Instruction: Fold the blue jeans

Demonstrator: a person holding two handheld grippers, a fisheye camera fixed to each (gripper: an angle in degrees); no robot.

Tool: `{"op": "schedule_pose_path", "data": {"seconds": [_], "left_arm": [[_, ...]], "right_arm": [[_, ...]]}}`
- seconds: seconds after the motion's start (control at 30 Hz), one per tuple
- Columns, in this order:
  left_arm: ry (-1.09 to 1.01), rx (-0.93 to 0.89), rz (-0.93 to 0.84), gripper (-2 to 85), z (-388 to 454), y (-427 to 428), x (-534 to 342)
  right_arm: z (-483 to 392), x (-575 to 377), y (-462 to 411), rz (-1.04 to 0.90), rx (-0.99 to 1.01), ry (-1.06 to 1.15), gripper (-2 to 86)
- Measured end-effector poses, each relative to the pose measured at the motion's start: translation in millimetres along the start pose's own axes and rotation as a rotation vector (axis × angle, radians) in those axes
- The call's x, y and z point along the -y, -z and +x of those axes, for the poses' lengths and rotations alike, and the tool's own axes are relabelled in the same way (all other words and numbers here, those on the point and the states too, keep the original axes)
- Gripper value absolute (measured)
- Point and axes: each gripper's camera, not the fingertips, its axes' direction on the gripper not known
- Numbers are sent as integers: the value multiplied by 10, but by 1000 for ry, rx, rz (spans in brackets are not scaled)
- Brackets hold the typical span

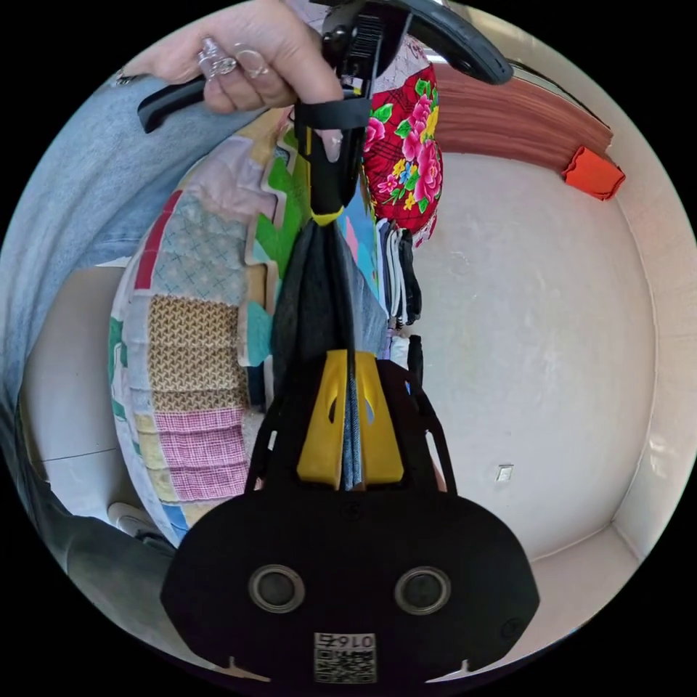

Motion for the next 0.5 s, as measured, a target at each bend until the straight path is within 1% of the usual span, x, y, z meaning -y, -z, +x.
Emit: {"op": "schedule_pose_path", "data": {"seconds": [0.13, 0.23, 0.4, 0.47, 0.5], "left_arm": [[-5, -17, 4, -9, -24, 26, -18], [31, -44, -16, -6, -89, -19, -38], [126, -66, 5, -7, -181, 99, -179], [147, -33, 42, -8, -172, 202, -244], [117, -37, 61, -9, -111, 253, -267]], "right_arm": [[150, -67, 89, -3, -22, -10, 4], [113, -111, 11, -15, 102, 45, 2], [71, -191, 27, -45, -8, 60, 0], [226, -357, 196, 16, 46, 18, -3], [303, -424, 236, 36, 76, -11, -4]]}}
